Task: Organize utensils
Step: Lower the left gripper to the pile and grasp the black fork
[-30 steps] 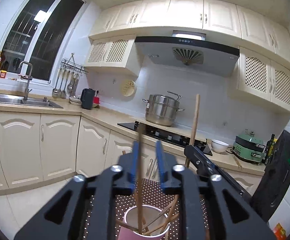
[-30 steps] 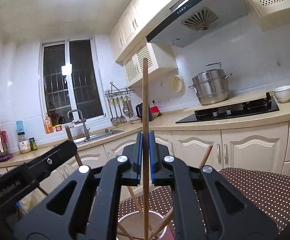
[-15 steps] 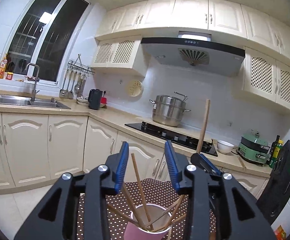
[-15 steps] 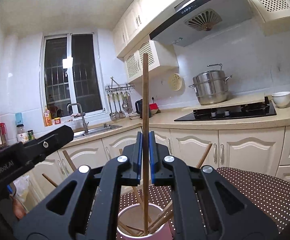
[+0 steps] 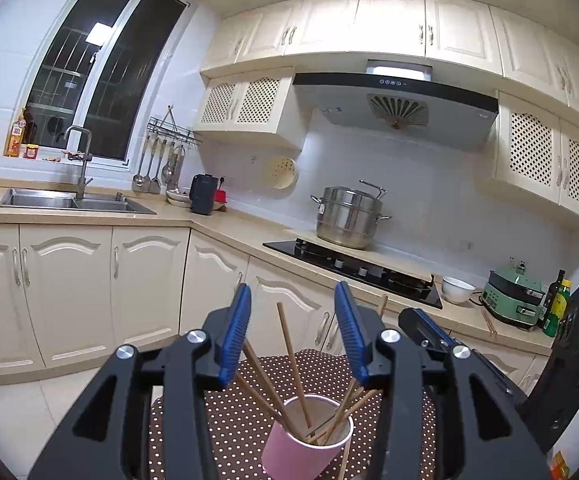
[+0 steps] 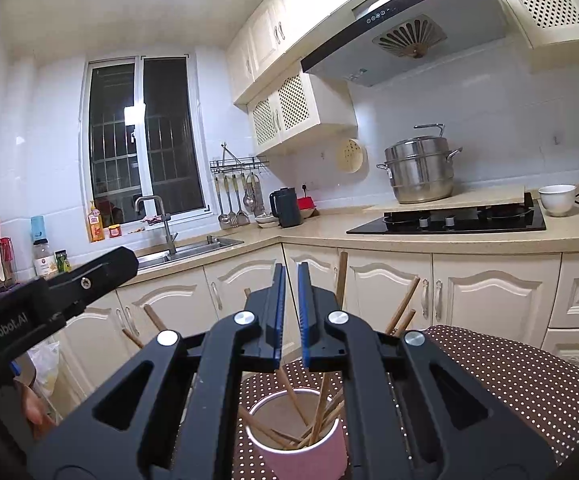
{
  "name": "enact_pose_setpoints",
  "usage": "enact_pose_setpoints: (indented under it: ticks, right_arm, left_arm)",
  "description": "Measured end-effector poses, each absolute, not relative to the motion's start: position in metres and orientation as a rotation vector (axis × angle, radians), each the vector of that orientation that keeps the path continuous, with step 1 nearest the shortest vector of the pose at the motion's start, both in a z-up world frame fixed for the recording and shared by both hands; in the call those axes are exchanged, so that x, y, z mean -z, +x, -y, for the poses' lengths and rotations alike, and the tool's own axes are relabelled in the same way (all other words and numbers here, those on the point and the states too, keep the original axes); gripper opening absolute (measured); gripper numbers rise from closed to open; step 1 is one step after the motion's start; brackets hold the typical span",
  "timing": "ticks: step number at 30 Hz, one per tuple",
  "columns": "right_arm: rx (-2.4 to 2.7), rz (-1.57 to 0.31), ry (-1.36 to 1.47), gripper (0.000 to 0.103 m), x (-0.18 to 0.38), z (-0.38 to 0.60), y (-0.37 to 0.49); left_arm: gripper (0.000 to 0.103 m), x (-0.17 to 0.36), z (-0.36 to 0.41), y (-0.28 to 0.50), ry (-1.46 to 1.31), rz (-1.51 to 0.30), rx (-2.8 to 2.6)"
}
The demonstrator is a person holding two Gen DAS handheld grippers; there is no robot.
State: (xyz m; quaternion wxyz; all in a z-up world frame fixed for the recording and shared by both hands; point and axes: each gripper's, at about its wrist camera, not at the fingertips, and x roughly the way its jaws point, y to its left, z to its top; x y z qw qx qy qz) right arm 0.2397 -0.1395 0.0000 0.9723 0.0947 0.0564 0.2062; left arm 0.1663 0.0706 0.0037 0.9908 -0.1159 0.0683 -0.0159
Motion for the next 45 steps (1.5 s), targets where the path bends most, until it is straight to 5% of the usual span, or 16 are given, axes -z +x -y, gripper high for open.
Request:
enact_pose_setpoints:
  ticks: [12,14,15,24,32,45]
  right_arm:
    - [-0.364,-0.136,0.170,0.011,-0.008,0.166,0.203]
    - [-0.349,-0.143,0.173,0.048,-0.006,0.173,0.197]
    - [-0.343,-0.141,0.176,0.054,-0.004,0.177,0.193]
    - [-0.262,-0.258,0.172,0.055,0.023,0.213,0.180]
    - [-0.216,-0.501,0.201,0.059,0.067,0.236,0.195]
    - [-0.229,-0.764,0.197,0.059,0.113,0.241,0.210]
  left_arm:
    - [0.050,-0.008,-0.069,0.129,-0.157,-0.190,0.072]
    - [0.050,-0.005,-0.069,0.127,-0.137,-0.227,0.082]
    - [0.050,-0.002,-0.068,0.126,-0.129,-0.251,0.087]
    - [0.050,0.044,-0.047,0.133,-0.051,-0.544,0.199]
    - [0.049,0.126,-0.030,0.179,-0.049,-0.984,0.291]
    - [0.032,0.181,-0.015,0.216,-0.021,-1.179,0.221]
